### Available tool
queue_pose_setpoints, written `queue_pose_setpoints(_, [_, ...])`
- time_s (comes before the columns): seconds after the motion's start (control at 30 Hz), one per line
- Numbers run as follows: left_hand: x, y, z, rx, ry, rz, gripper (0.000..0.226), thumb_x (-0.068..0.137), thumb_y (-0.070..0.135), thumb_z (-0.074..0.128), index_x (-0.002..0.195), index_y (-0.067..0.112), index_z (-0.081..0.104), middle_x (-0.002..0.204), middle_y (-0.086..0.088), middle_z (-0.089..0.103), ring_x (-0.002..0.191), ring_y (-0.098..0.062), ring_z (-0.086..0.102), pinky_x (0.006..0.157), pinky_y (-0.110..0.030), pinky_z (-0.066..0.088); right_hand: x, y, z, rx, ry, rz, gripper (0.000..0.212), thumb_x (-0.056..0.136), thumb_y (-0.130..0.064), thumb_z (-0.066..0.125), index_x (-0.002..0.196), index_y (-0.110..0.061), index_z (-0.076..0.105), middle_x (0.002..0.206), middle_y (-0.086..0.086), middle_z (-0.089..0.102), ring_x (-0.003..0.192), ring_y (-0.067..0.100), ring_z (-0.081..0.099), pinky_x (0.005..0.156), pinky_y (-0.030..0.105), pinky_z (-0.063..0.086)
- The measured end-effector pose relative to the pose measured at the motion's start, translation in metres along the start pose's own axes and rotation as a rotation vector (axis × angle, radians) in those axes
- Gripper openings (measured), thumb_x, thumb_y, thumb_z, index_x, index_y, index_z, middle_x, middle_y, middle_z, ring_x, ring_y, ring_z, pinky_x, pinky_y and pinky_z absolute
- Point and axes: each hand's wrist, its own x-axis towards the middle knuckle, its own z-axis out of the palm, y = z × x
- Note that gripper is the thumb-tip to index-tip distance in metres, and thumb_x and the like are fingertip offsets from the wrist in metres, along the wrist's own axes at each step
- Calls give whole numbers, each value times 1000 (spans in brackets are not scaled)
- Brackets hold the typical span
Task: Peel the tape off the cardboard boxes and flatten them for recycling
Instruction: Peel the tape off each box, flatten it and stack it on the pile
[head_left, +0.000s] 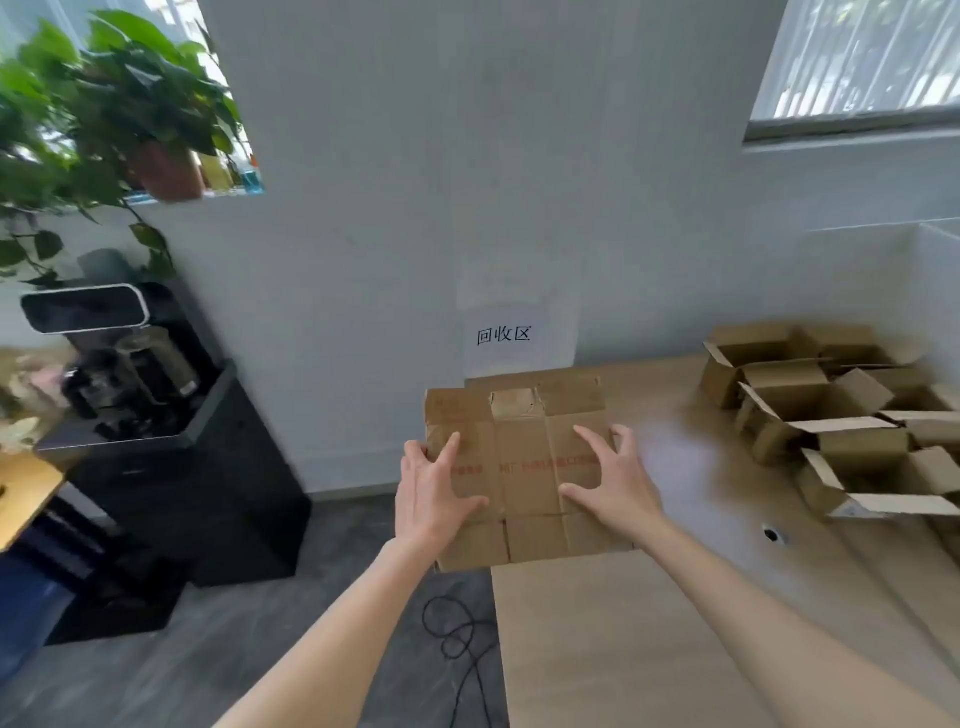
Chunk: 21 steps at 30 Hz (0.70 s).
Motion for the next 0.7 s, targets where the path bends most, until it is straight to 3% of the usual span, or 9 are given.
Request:
queue_pose_setpoints(0.33, [120,-11,132,-26,-250,43,103,77,55,82,159,36,23,130,-2,29,118,-20,38,86,-31,50,98,84,53,-142,-77,245,86,80,-50,80,153,-42,34,158,-2,12,145,28,34,107,46,46])
queue_pose_setpoints(0.7, [272,-63,267,-104,-272,-54,102,78,62,77,159,36,22,140,-5,25,132,-24,39,97,-37,50,279,155,153,-227,-180,233,87,83,-47,77,154,-42,28,157,0,10,141,29,35,103,49,49])
